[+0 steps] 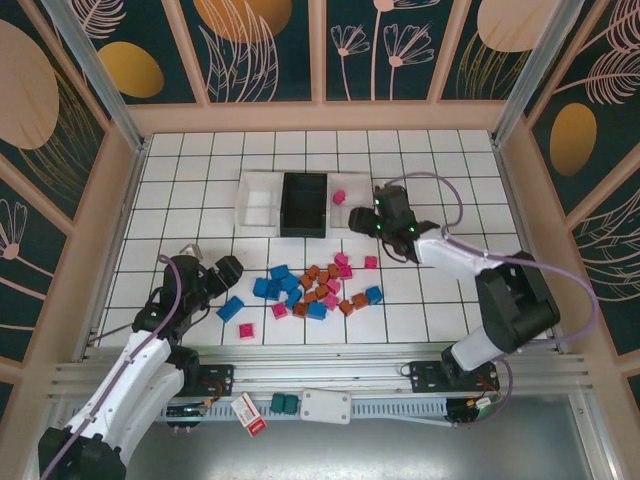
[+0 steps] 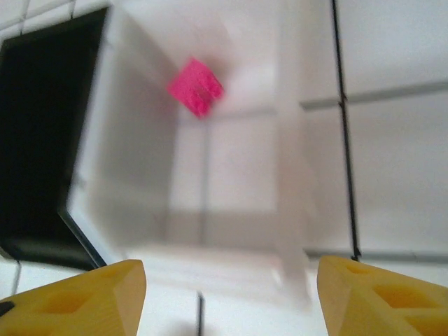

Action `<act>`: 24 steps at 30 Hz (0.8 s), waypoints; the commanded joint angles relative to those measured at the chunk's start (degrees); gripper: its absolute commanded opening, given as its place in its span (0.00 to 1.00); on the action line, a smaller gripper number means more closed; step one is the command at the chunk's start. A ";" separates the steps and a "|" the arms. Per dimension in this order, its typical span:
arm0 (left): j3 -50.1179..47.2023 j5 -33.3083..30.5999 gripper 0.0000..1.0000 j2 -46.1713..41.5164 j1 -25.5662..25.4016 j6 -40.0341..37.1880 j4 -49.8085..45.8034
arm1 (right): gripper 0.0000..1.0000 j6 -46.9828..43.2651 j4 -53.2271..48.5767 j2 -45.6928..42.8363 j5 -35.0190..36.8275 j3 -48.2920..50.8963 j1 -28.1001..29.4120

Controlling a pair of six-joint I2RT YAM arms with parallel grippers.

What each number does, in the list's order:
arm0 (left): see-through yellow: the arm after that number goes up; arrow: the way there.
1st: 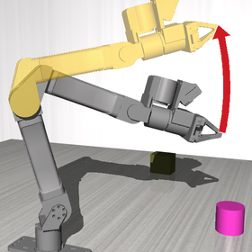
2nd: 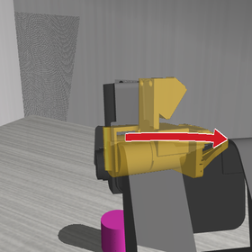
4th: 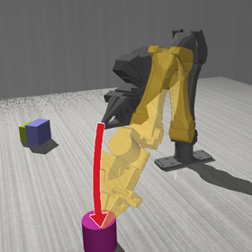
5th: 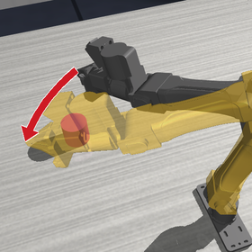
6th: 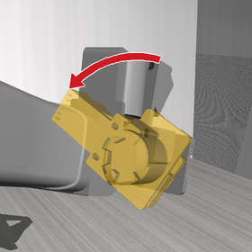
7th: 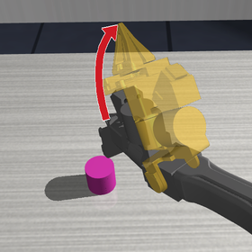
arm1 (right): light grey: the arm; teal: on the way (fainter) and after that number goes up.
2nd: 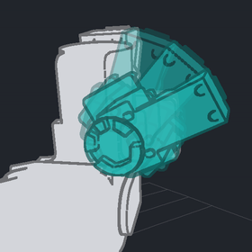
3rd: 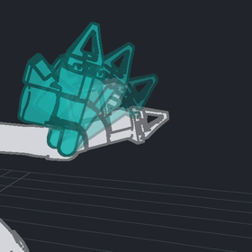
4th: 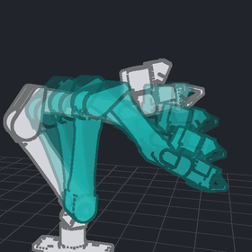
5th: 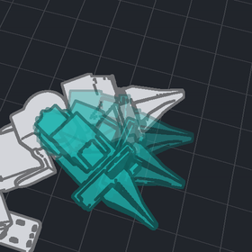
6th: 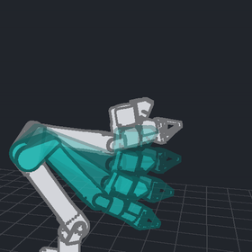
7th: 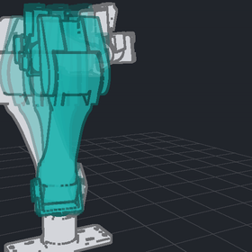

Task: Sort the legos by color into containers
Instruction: Place the lego in the container, then pick up the lego from the center of the table.

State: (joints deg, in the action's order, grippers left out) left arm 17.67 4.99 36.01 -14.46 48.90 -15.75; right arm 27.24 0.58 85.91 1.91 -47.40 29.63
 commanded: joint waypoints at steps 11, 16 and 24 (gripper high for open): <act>-2.88 -0.45 0.95 1.53 -0.30 1.70 4.32 | 0.69 5.93 1.33 -1.03 3.75 9.01 4.87; -2.38 -0.94 0.95 1.26 -0.31 1.38 3.88 | 0.64 7.11 0.20 2.89 5.10 8.59 5.92; -1.03 -1.29 0.96 3.13 -0.28 0.82 3.69 | 0.47 6.31 1.18 2.24 5.42 10.17 7.43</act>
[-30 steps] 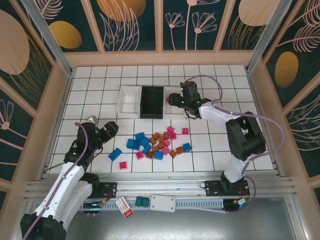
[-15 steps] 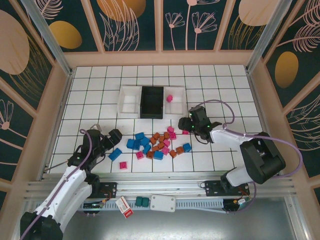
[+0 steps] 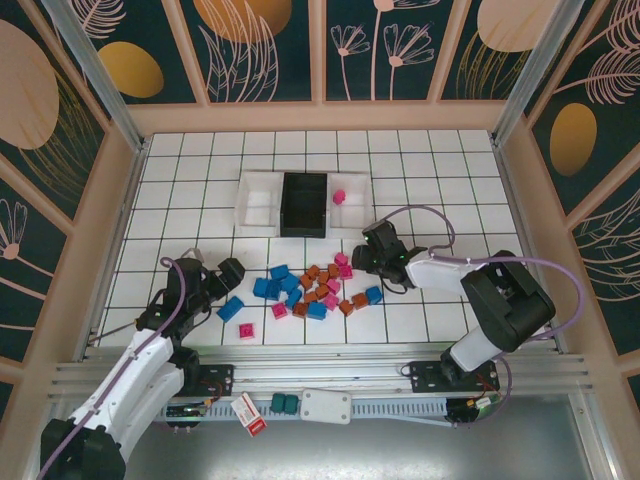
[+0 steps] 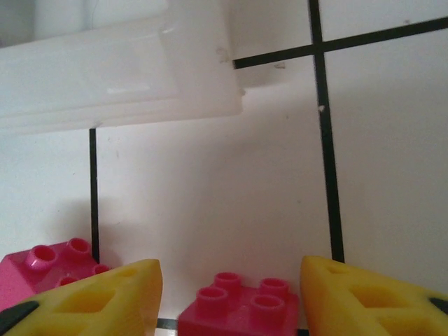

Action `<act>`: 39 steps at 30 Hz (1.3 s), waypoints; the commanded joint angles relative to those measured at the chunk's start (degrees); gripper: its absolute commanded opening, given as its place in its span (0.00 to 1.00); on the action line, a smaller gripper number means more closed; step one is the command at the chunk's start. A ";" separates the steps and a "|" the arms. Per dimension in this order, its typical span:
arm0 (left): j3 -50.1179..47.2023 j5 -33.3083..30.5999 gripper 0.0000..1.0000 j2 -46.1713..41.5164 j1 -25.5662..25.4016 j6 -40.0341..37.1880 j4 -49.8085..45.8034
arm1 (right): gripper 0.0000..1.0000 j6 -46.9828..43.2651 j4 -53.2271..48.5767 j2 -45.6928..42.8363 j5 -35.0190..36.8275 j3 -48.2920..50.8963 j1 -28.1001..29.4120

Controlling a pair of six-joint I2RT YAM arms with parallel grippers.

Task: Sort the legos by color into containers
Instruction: Pick up the lego from the center of the table, then place the lego in the container.

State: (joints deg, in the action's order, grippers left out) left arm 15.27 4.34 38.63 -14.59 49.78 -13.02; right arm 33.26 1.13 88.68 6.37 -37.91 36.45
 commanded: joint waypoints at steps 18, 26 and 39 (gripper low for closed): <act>6.11 -2.78 0.97 4.69 -0.17 -0.78 -1.05 | 0.28 -9.26 4.06 9.04 -0.97 -23.78 -2.68; 7.57 -4.60 0.96 7.34 -0.10 -0.21 -4.59 | 0.57 -7.01 6.54 18.80 -2.65 -31.59 -6.70; 8.33 -12.45 0.89 10.26 -11.76 6.22 -11.74 | 0.66 -4.33 15.10 7.68 -6.94 -18.27 -6.63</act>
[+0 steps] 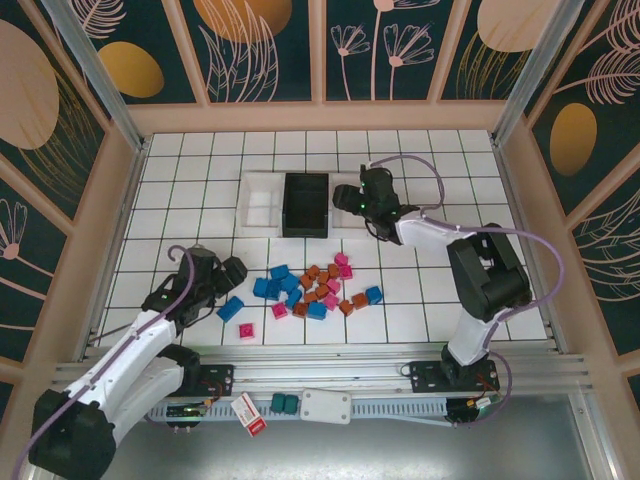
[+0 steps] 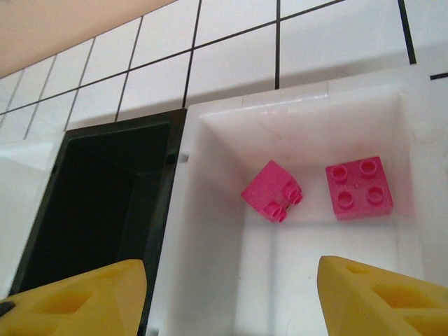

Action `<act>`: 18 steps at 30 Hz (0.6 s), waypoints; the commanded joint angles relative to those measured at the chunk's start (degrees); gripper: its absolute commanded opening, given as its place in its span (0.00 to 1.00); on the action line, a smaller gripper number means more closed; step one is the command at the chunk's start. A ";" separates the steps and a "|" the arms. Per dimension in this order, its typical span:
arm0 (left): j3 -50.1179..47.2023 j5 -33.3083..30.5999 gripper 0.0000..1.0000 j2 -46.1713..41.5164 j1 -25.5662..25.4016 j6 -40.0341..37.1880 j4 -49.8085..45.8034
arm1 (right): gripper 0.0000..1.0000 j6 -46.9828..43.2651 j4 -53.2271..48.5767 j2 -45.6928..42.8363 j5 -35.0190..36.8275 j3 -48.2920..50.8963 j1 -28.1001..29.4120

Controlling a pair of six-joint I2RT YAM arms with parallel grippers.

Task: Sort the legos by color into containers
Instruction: Place the lego in the container, then pick up the lego from the middle-left of the table.

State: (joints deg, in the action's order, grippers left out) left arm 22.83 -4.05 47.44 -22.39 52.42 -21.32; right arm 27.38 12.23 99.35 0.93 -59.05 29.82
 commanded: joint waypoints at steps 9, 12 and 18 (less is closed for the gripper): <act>6.78 -10.54 0.84 11.44 -15.53 -3.22 3.46 | 0.66 1.63 3.68 -4.79 -1.39 6.43 -0.28; 7.84 -11.31 0.78 14.76 -17.64 -4.80 4.53 | 0.66 1.91 4.02 -5.47 -1.42 7.78 -0.60; 8.09 -11.78 0.69 18.87 -19.86 -6.15 6.36 | 0.66 2.33 4.34 -6.73 -1.40 9.46 -1.29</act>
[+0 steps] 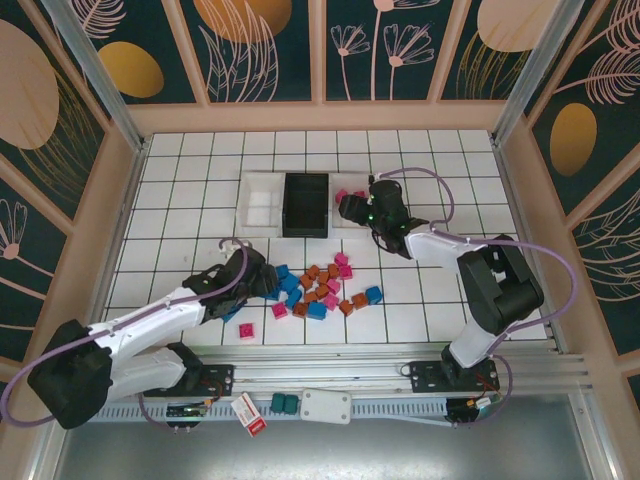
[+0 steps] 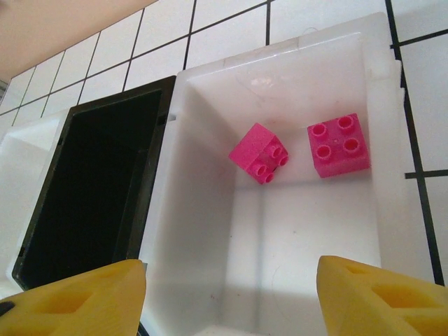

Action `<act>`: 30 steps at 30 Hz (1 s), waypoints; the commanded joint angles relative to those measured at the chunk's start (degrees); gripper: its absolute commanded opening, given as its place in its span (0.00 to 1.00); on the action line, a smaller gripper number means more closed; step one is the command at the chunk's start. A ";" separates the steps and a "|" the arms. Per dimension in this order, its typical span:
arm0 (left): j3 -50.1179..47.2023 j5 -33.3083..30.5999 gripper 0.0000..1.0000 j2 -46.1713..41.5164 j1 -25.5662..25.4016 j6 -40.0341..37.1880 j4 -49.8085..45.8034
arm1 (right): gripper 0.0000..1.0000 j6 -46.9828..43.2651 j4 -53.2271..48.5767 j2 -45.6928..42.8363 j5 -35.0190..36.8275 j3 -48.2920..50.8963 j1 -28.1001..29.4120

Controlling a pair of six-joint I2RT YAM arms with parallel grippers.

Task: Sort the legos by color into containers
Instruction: Pick up the lego from the middle-left of the table.

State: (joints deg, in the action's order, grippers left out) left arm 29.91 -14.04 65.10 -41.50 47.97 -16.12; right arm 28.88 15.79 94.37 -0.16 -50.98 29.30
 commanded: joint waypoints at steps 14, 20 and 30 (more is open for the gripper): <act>-0.56 -3.64 0.57 7.24 -1.04 -0.70 1.66 | 0.66 1.89 0.80 -3.02 -0.29 1.54 -1.15; 0.24 -8.37 0.48 7.89 -0.89 -0.27 -1.01 | 0.67 2.16 0.73 -4.29 -0.21 1.89 -1.13; -1.00 -4.94 0.47 11.25 -0.88 -0.70 2.34 | 0.66 2.40 0.56 -5.16 0.15 2.15 -1.14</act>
State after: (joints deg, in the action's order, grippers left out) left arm 29.80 -19.57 75.33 -42.35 47.09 -14.35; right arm 30.57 16.12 90.87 -0.32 -49.69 28.49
